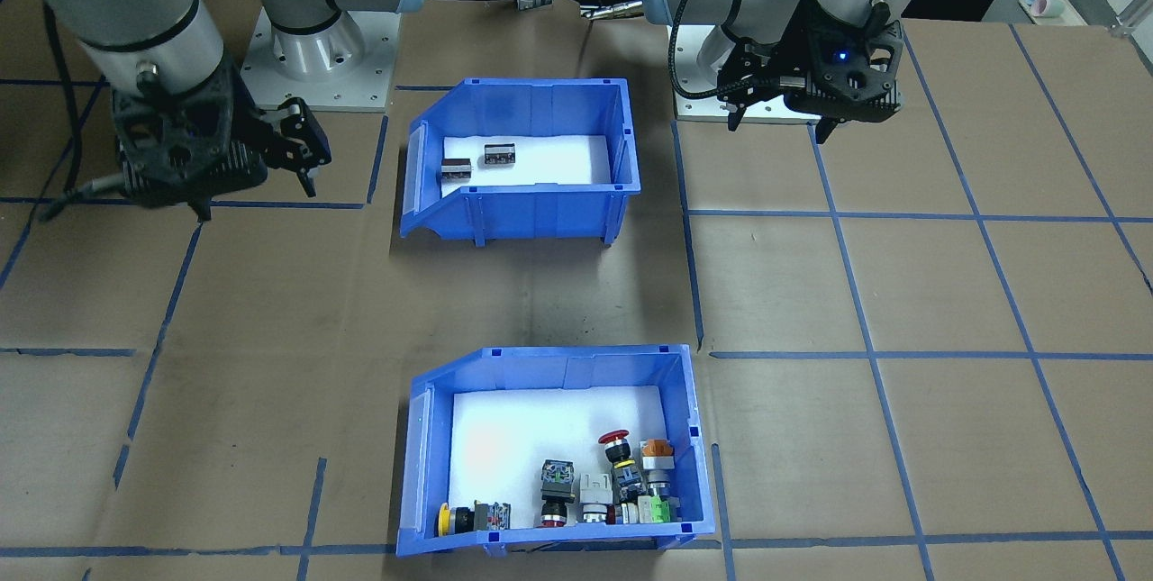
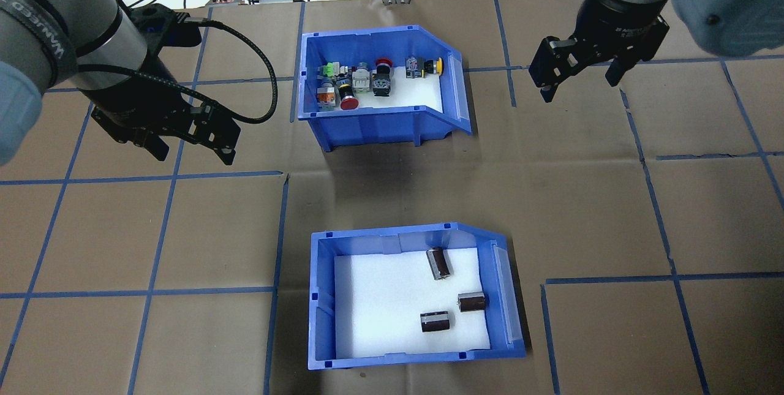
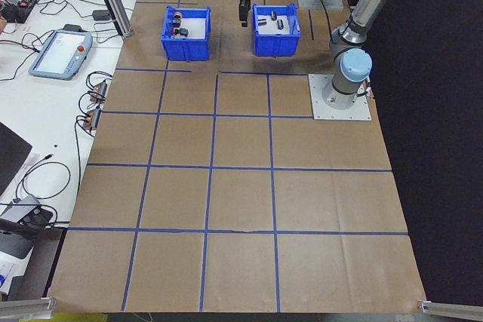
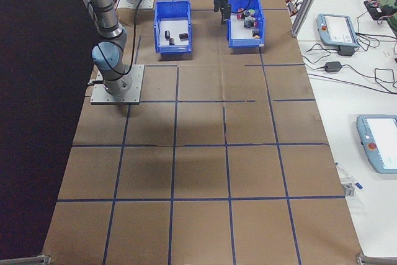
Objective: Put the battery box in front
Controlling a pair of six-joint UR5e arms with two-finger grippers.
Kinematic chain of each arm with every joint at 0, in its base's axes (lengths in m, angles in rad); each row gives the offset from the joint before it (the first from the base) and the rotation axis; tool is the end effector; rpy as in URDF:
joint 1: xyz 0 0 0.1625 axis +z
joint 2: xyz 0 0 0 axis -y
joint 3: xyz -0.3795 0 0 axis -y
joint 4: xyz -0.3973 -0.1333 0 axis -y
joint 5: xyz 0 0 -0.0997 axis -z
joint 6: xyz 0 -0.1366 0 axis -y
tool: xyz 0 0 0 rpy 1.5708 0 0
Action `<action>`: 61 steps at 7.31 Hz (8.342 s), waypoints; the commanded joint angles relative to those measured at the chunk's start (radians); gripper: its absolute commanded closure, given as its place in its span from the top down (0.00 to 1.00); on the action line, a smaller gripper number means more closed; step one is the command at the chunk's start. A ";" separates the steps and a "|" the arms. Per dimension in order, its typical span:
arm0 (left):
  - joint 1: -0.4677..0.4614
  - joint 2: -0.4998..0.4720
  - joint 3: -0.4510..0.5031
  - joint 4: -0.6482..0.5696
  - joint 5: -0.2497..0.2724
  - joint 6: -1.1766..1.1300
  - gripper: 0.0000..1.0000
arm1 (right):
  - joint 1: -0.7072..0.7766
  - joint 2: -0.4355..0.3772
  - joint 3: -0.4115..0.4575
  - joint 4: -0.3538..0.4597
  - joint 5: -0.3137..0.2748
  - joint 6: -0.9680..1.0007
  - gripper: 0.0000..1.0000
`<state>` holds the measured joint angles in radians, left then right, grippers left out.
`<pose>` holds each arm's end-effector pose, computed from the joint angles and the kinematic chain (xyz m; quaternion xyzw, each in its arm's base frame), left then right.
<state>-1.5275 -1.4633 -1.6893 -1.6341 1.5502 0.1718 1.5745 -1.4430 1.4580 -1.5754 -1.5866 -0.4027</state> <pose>-0.1167 -0.4513 0.3918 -0.0638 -0.9972 -0.0358 0.0142 0.1332 -0.5434 0.3953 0.2018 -0.9794 -0.0067 0.0067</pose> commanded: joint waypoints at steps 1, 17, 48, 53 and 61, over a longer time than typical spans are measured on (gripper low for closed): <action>0.001 -0.009 0.002 0.002 -0.002 -0.002 0.99 | 0.002 0.114 -0.134 0.000 0.000 -0.309 1.00; -0.110 0.415 -0.434 0.055 -0.087 -1.408 0.98 | 0.415 0.438 -0.335 -0.120 0.002 -0.702 1.00; -0.386 0.028 -0.509 0.701 -0.058 -1.999 0.00 | -0.140 0.083 0.118 -0.255 -0.264 -1.297 0.00; -0.244 -0.266 -0.180 0.686 -0.096 -1.887 0.00 | -0.194 -0.158 0.519 -0.518 -0.247 -1.395 0.00; -0.281 -0.592 0.155 0.671 -0.236 -2.063 0.02 | -0.192 -0.215 0.584 -0.515 -0.247 -1.398 0.00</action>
<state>-1.8072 -2.0452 -1.5355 -0.9634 1.3192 -1.8846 1.3792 -1.6386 2.0224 -2.0909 -1.8331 -1.8021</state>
